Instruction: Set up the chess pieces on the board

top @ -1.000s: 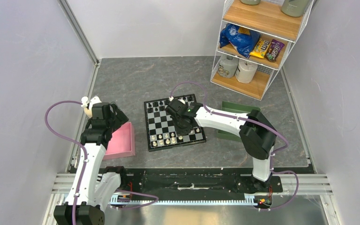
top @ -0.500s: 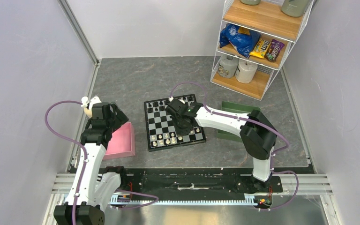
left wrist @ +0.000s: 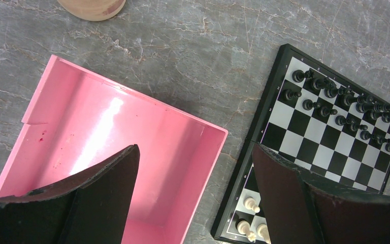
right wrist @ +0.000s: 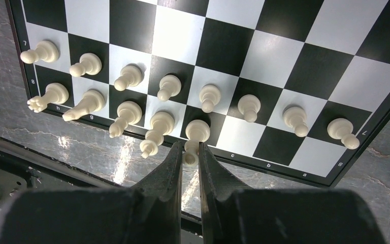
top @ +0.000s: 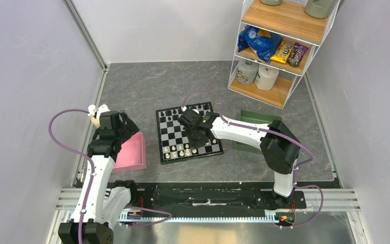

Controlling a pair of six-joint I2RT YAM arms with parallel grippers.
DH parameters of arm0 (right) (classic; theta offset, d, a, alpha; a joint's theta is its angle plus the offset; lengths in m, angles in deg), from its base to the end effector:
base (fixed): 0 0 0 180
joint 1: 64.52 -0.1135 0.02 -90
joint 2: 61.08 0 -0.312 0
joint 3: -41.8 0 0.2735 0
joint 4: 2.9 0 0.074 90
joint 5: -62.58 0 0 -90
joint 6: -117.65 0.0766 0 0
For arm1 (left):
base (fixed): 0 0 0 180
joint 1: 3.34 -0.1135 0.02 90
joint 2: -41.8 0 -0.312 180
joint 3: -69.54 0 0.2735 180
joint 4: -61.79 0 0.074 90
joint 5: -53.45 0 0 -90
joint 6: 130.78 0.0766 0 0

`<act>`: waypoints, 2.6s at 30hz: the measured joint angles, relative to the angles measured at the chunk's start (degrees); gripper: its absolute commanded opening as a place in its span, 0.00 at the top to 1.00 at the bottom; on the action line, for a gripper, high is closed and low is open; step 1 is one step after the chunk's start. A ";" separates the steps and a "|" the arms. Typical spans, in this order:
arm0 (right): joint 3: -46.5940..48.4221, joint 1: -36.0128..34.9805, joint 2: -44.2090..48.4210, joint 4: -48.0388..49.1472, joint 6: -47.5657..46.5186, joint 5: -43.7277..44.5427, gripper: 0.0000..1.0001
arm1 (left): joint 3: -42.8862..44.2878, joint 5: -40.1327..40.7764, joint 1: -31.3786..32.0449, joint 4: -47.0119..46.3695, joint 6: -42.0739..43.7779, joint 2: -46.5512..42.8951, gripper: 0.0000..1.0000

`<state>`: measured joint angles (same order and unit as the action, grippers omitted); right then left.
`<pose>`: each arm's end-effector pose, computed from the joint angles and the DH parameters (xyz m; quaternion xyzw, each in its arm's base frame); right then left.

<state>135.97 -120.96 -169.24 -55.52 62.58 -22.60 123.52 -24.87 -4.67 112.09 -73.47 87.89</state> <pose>0.2499 0.3650 0.2059 -0.1742 0.9628 0.1161 0.1709 0.1841 0.0198 0.2753 -0.3055 0.8584 -0.0188 0.4116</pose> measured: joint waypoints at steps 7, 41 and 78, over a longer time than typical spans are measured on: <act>-0.15 -0.37 0.00 -0.09 -0.02 0.22 0.88 | 0.00 -0.02 0.00 0.00 0.00 0.00 0.11; -0.22 -0.72 -0.28 -0.39 0.00 1.53 0.69 | 0.00 -0.24 0.00 -0.02 -0.02 0.04 0.11; -16.24 34.36 19.32 -3.30 -1.53 5.53 0.57 | 0.00 -0.26 0.00 -0.02 -0.02 0.13 0.11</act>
<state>119.73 -86.60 -149.92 -58.82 61.05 -17.07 123.52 -25.13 -4.67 112.07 -73.49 88.02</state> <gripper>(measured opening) 0.449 0.891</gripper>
